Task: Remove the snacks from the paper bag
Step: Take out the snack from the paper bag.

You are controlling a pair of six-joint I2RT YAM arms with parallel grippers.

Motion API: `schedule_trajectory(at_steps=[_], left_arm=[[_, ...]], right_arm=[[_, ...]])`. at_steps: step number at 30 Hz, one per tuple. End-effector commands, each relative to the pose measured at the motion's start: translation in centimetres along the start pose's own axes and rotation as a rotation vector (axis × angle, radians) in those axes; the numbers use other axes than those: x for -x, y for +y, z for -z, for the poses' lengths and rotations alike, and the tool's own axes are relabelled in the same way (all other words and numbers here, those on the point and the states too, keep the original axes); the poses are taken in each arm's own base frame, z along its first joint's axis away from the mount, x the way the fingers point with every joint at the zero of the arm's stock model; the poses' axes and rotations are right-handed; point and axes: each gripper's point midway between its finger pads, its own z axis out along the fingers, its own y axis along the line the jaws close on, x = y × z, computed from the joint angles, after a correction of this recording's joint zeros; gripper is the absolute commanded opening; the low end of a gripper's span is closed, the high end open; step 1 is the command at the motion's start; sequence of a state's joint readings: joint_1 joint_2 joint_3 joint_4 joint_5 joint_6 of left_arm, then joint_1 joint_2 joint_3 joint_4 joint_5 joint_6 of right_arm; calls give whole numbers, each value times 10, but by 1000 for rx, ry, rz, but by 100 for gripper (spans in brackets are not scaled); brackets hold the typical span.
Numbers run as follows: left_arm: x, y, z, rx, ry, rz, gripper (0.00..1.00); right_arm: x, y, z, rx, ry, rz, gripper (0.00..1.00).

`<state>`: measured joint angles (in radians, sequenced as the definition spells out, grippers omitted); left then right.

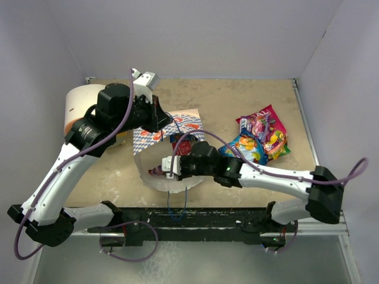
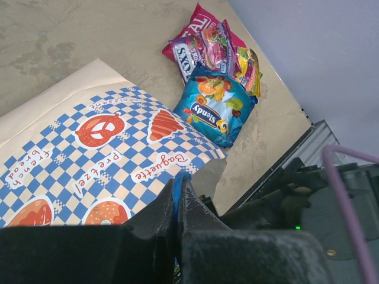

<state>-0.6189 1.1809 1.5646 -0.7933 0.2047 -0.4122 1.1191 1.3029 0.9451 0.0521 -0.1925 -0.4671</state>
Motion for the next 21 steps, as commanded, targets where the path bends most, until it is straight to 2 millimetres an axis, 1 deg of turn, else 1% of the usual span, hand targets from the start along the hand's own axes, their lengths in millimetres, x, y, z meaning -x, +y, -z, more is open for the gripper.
schedule_trajectory(at_steps=[1,5,8,12,14,15,19,21], left_arm=[[13,-5,3,-6,-38,21,0],[12,-2,3,13,-39,28,0],[9,0,3,17,-41,36,0],[7,5,5,39,-48,38,0],[7,5,6,42,-49,37,0],[7,6,7,45,-49,38,0],[4,6,11,51,-42,42,0],[2,7,13,54,-37,45,0]], right_arm=[[67,-18,49,-56,-82,-260,0],[84,-22,88,-102,-73,-415,0],[96,-39,124,-220,-87,-546,0],[110,-59,177,-366,-114,-657,0],[115,-65,199,-418,-131,-733,0],[112,-77,214,-509,-131,-761,0],[104,-112,265,-801,-145,-860,0],[100,-125,283,-916,-154,-875,0]])
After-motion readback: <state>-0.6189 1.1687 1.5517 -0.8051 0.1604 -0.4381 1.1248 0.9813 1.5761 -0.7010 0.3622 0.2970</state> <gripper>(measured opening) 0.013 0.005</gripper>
